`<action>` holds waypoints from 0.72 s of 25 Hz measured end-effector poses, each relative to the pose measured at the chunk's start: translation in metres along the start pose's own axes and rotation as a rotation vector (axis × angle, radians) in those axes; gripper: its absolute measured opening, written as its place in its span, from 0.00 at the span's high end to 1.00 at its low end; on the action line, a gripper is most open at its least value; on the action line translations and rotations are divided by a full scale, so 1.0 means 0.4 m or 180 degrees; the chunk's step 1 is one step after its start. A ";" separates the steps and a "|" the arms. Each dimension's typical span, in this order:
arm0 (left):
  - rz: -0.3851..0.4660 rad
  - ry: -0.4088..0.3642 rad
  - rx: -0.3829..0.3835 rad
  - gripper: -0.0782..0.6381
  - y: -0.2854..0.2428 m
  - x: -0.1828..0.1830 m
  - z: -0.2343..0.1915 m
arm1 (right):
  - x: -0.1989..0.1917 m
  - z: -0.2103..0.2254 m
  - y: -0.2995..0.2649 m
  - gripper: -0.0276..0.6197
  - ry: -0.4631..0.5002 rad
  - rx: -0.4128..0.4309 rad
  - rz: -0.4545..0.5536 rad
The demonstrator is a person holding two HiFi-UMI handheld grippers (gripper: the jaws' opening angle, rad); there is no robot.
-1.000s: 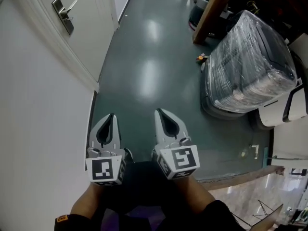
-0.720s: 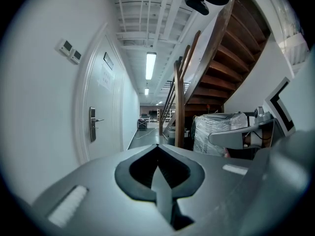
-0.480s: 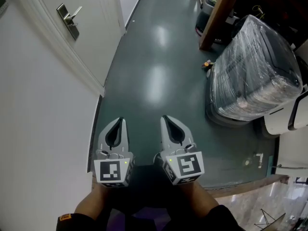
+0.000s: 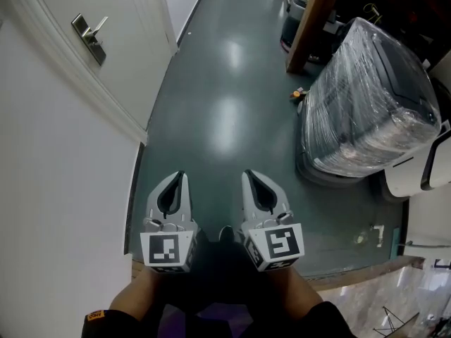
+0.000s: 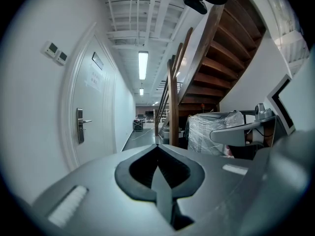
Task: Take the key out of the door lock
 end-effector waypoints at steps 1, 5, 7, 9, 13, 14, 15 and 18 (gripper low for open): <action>-0.0013 0.0007 0.0000 0.87 -0.005 0.001 0.001 | -0.003 0.006 -0.002 0.97 -0.0015 0.0005 0.0002; -0.0041 0.0016 -0.0022 0.87 -0.034 0.001 -0.008 | -0.010 0.020 -0.026 0.97 -0.0030 0.0020 -0.0018; -0.0055 0.0033 -0.0046 0.87 -0.059 -0.003 -0.016 | -0.005 0.024 -0.045 0.97 -0.0029 -0.0008 -0.0057; -0.0059 0.0061 -0.0081 0.87 -0.093 -0.007 -0.027 | -0.006 0.029 -0.068 0.97 0.0003 -0.0016 -0.0095; -0.0064 0.0150 -0.0149 0.87 -0.182 0.000 -0.067 | 0.015 0.047 -0.143 0.97 0.0070 -0.0112 -0.0165; -0.0058 0.0160 -0.0164 0.87 -0.208 0.003 -0.082 | 0.025 0.052 -0.170 0.97 0.0087 -0.0144 -0.0181; -0.0056 0.0174 -0.0176 0.87 -0.236 0.007 -0.098 | 0.033 0.058 -0.200 0.97 0.0108 -0.0162 -0.0192; -0.0046 0.0232 -0.0183 0.87 -0.319 0.020 -0.155 | 0.058 0.071 -0.297 0.97 0.0117 -0.0174 -0.0218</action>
Point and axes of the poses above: the fingertips, and each gripper's own axes: y backward along the fingers, z to its right, x out of its top, the point moved 10 cm from there along y, backward along the fingers, and after that the axes turned 4 degrees about -z, right-handed, at the moved point
